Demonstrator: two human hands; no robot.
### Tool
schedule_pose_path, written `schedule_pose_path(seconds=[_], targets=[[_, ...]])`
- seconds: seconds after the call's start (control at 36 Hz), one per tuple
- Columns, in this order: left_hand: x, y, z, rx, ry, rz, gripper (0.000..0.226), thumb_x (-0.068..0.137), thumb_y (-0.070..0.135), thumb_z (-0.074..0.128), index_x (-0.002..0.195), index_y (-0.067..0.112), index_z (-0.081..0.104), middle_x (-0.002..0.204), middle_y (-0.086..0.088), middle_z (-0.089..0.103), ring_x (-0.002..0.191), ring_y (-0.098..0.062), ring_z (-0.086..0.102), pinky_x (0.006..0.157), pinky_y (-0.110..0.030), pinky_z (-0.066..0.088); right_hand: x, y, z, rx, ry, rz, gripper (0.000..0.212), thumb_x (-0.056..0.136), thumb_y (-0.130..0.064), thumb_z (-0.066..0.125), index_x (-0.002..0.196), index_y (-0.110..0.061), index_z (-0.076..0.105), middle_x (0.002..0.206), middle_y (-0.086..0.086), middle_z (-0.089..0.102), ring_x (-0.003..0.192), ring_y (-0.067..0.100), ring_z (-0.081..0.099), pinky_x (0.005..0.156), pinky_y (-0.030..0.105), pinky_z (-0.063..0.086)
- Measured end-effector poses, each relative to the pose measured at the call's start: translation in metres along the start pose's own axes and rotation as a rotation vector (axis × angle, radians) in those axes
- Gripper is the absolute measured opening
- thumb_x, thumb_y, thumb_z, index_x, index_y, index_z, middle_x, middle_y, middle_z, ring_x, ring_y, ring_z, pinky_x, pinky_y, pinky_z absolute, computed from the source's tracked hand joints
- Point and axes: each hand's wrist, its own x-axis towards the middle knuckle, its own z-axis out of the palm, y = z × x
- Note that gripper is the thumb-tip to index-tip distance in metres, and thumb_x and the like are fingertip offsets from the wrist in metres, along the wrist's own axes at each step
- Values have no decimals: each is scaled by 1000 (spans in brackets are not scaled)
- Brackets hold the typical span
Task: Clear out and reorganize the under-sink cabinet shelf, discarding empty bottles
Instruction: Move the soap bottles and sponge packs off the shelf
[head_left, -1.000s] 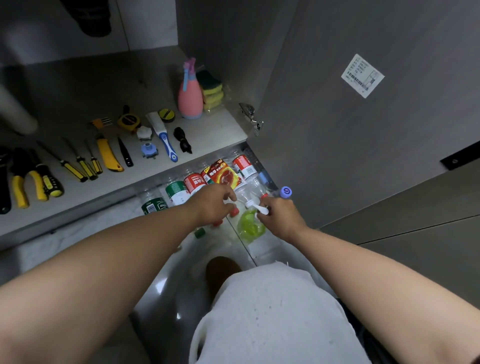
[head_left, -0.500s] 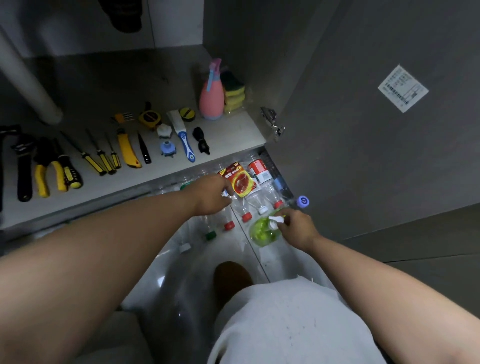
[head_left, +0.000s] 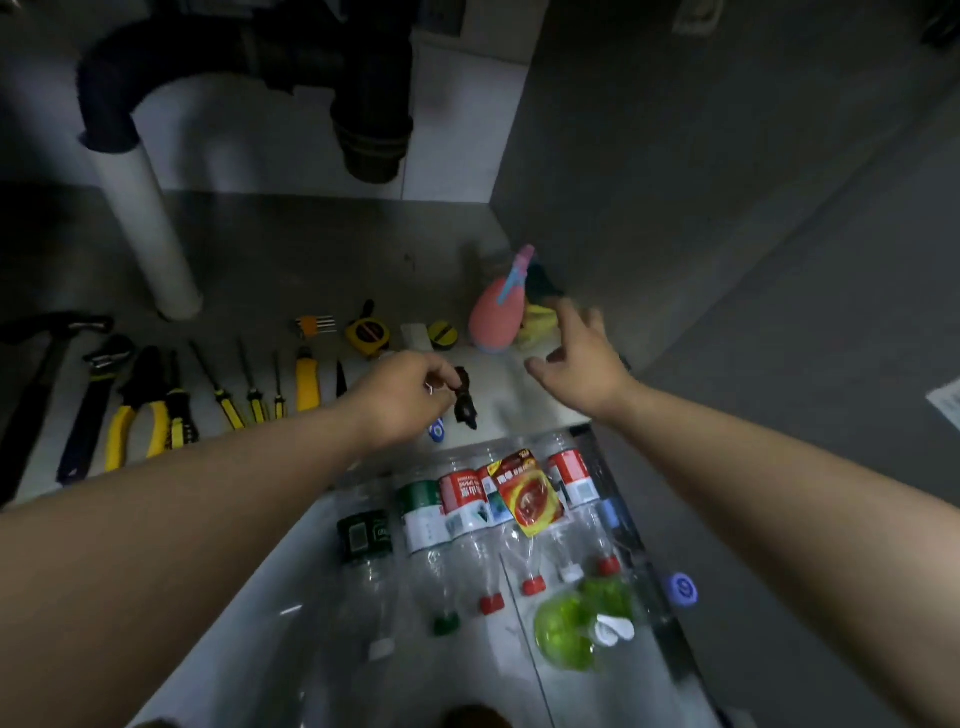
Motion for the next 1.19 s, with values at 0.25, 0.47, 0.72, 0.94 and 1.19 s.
schedule_pose_path(seconds=[0.25, 0.47, 0.72, 0.94, 1.19], targets=[[18, -41, 5, -251, 41, -32, 14, 97, 12, 63, 102, 23, 69, 103, -5, 66, 92, -13, 64, 84, -25, 51, 132, -28, 14, 4, 144, 56, 55, 96, -35, 58, 148, -27, 44, 138, 15, 59, 123, 30, 58, 82, 14, 38], [22, -41, 7, -280, 39, -72, 21, 96, 10, 65, 111, 24, 61, 105, -10, 65, 92, -19, 65, 83, -27, 55, 113, -25, 17, -30, 298, -14, 20, 88, -9, 59, 100, -14, 74, 121, 7, 72, 117, 27, 65, 94, 28, 52], [24, -9, 16, -150, 138, 4, 110, 67, 35, 93, 155, 31, 26, 154, -7, 38, 136, -25, 45, 113, -39, 40, 27, -27, -33, 263, 223, -251, 28, 84, 5, 51, 105, -12, 58, 93, -11, 66, 85, 7, 63, 74, 23, 50], [-23, 35, 34, -186, -106, 90, 74, 67, 44, 90, 128, 35, 49, 117, 9, 60, 106, -15, 62, 70, -20, 47, -69, -9, -48, 781, 165, 0, 31, 91, -8, 68, 119, -15, 57, 85, -4, 68, 68, 4, 61, 52, 20, 46], [-90, 109, 86, -51, -345, 234, 75, 56, 59, 89, 120, 37, 58, 108, 12, 67, 98, -11, 66, 83, -34, 59, -227, 38, -22, 1066, 58, 287, 33, 85, -27, 78, 116, -23, 68, 103, 0, 76, 92, 13, 69, 73, 30, 52]])
